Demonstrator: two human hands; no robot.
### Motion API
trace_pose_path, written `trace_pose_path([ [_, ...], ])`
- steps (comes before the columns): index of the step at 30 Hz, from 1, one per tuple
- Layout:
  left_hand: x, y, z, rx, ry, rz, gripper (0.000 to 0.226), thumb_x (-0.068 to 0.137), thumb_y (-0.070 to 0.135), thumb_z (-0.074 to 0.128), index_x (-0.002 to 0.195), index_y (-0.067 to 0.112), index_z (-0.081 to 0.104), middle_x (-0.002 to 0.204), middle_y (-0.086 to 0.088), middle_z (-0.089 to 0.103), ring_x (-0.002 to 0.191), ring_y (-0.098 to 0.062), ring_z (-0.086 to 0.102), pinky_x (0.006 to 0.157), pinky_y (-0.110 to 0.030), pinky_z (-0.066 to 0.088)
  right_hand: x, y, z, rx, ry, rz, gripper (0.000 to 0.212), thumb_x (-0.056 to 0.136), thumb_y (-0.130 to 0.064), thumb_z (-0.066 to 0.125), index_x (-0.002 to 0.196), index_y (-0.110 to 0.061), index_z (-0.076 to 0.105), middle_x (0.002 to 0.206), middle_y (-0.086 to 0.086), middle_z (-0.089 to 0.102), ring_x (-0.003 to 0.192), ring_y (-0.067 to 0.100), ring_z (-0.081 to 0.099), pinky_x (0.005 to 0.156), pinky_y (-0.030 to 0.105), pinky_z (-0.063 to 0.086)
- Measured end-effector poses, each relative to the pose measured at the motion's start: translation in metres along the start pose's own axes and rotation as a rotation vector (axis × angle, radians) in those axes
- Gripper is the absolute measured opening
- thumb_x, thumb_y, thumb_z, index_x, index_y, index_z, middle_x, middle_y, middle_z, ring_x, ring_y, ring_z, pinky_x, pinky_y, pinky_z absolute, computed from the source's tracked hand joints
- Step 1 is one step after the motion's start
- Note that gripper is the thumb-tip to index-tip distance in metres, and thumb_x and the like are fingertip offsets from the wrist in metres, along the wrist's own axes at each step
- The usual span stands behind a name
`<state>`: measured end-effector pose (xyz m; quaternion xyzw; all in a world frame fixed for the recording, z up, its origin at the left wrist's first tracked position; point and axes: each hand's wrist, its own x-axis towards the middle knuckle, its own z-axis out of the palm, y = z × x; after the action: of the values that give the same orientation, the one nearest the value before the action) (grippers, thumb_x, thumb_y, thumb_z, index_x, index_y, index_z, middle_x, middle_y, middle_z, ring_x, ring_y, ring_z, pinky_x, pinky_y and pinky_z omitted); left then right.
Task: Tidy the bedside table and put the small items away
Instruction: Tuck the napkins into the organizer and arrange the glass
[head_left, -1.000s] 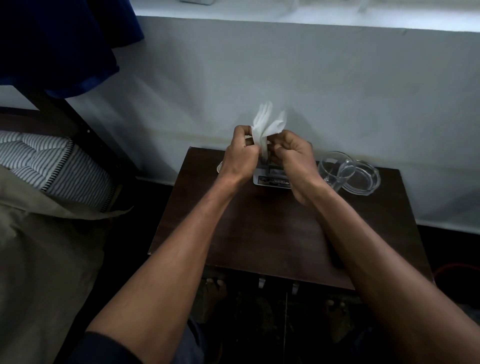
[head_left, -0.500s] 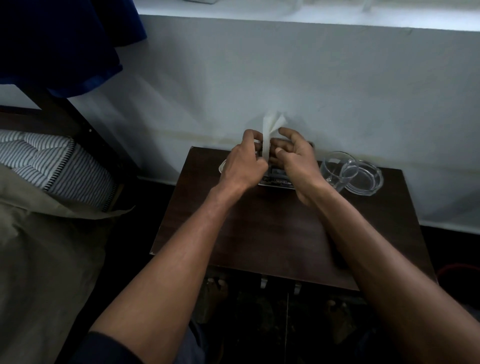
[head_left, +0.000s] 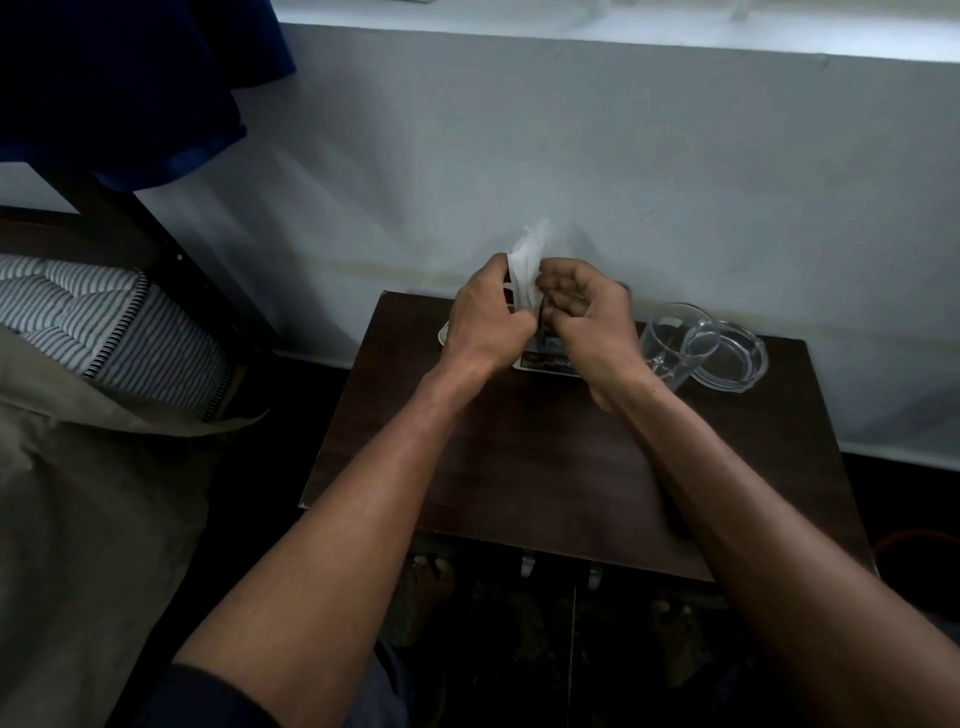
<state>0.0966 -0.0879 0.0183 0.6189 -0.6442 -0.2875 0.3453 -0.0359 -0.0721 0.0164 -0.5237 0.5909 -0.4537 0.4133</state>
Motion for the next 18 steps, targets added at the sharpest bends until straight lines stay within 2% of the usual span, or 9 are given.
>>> trace_pose_path([
  [2,0.000,-0.003,-0.001,0.013,-0.005,-0.005,0.047,0.082,0.002,0.068,0.127,0.013,0.063,0.116,-0.003,0.072,0.100,-0.025,0.070,0.085,-0.044,0.061,-0.001,0.002,-0.001,-0.050,0.031,-0.012,0.049,0.092,0.017,0.060,0.131,-0.011,0.071,0.125,0.001,0.075,0.118,0.009,0.071,0.103,0.032,0.060],
  [5,-0.002,-0.007,0.000,0.038,0.002,-0.010,0.048,0.081,0.000,0.069,0.125,0.017,0.066,0.120,0.001,0.073,0.095,-0.016,0.070,0.087,-0.039,0.061,0.000,0.005,-0.002,-0.108,0.137,0.001,0.043,0.089,0.012,0.063,0.121,-0.015,0.072,0.109,-0.004,0.078,0.103,0.008,0.075,0.094,0.038,0.064],
  [7,-0.002,-0.007,0.001,0.058,0.057,-0.017,0.043,0.081,0.003,0.069,0.120,0.022,0.069,0.118,0.006,0.074,0.088,-0.012,0.071,0.082,-0.036,0.061,0.000,0.005,-0.002,-0.110,0.175,0.011,0.051,0.087,0.011,0.063,0.127,-0.021,0.064,0.111,-0.008,0.075,0.101,0.007,0.076,0.090,0.038,0.065],
  [9,-0.003,-0.005,0.000,0.070,0.140,-0.007,0.041,0.083,0.004,0.069,0.119,0.024,0.069,0.116,0.009,0.074,0.084,-0.011,0.070,0.077,-0.035,0.061,0.001,0.005,0.000,-0.094,0.142,0.025,0.065,0.087,0.012,0.062,0.140,-0.025,0.056,0.119,-0.008,0.073,0.103,0.004,0.075,0.087,0.032,0.066],
  [11,-0.004,-0.003,-0.002,0.058,0.199,0.019,0.042,0.085,0.002,0.066,0.122,0.022,0.069,0.118,0.008,0.073,0.085,-0.010,0.069,0.077,-0.034,0.062,0.001,0.005,0.002,-0.092,0.106,0.029,0.072,0.088,0.015,0.060,0.149,-0.022,0.053,0.124,-0.005,0.072,0.109,0.006,0.074,0.091,0.032,0.065],
  [14,-0.008,0.004,-0.002,0.065,0.274,0.124,0.044,0.084,-0.003,0.059,0.121,0.018,0.070,0.118,0.005,0.071,0.089,-0.009,0.066,0.076,-0.030,0.061,-0.001,0.004,0.004,-0.123,0.097,0.004,0.071,0.087,0.016,0.057,0.150,-0.017,0.055,0.127,0.002,0.073,0.118,0.015,0.071,0.101,0.040,0.062],
  [18,-0.015,0.022,0.003,-0.008,0.336,0.323,0.034,0.080,-0.002,0.056,0.103,0.017,0.072,0.103,0.006,0.071,0.084,-0.010,0.065,0.072,-0.029,0.058,-0.008,-0.002,-0.002,-0.184,0.158,-0.108,0.051,0.089,0.009,0.063,0.135,-0.013,0.066,0.118,0.002,0.077,0.109,0.016,0.073,0.098,0.039,0.061],
])
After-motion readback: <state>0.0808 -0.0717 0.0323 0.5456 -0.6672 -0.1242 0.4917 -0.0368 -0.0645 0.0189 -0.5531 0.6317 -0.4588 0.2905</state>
